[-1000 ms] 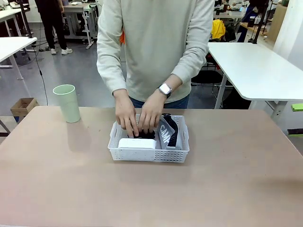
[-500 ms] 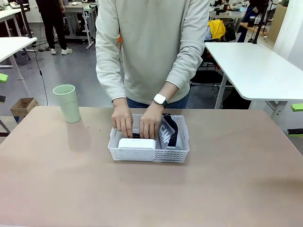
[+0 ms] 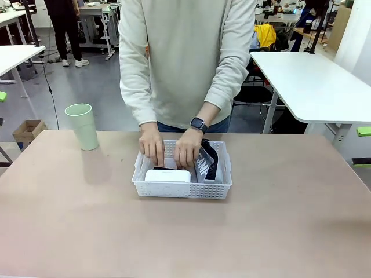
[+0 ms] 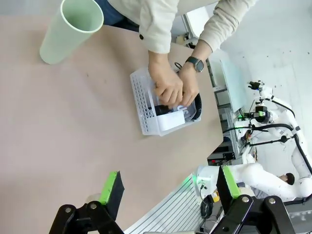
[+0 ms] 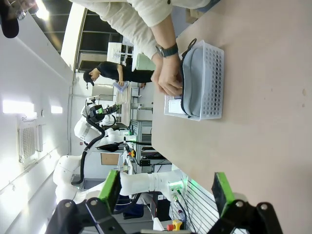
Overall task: Efficiently arrange items inside the basket to fit them all.
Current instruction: Pick up the Reusable plastic cup and place it inside the Organizing basket.
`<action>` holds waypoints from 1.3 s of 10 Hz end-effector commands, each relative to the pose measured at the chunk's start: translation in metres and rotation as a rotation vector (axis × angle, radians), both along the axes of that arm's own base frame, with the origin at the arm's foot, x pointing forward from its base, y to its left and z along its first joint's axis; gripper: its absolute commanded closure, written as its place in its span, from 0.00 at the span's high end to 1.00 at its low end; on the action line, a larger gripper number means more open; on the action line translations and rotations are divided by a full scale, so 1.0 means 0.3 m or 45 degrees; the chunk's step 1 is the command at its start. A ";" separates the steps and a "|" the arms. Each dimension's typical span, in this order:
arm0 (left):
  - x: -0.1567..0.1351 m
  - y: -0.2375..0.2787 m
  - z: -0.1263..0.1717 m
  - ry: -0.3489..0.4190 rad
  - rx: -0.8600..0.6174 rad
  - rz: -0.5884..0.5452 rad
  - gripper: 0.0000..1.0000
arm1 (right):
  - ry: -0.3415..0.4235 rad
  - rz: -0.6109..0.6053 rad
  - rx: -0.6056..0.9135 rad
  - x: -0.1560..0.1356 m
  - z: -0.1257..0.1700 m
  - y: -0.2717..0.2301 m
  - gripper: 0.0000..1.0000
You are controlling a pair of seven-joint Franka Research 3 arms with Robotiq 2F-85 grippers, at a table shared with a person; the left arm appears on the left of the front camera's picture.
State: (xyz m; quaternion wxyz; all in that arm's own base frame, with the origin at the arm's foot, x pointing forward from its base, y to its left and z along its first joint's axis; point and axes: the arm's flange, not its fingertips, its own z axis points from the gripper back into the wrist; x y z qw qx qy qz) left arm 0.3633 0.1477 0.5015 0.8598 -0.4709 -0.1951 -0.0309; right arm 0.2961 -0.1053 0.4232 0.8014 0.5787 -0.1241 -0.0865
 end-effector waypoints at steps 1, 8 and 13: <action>-0.004 0.008 0.003 -0.002 0.010 -0.015 1.00 | 0.011 -0.011 0.026 0.001 0.018 0.003 1.00; 0.042 0.056 -0.076 -1.323 0.157 -0.451 1.00 | 0.011 -0.011 0.026 0.001 0.018 0.003 1.00; 0.041 0.086 -0.035 -1.196 0.286 -0.406 1.00 | 0.011 -0.011 0.026 0.001 0.018 0.003 1.00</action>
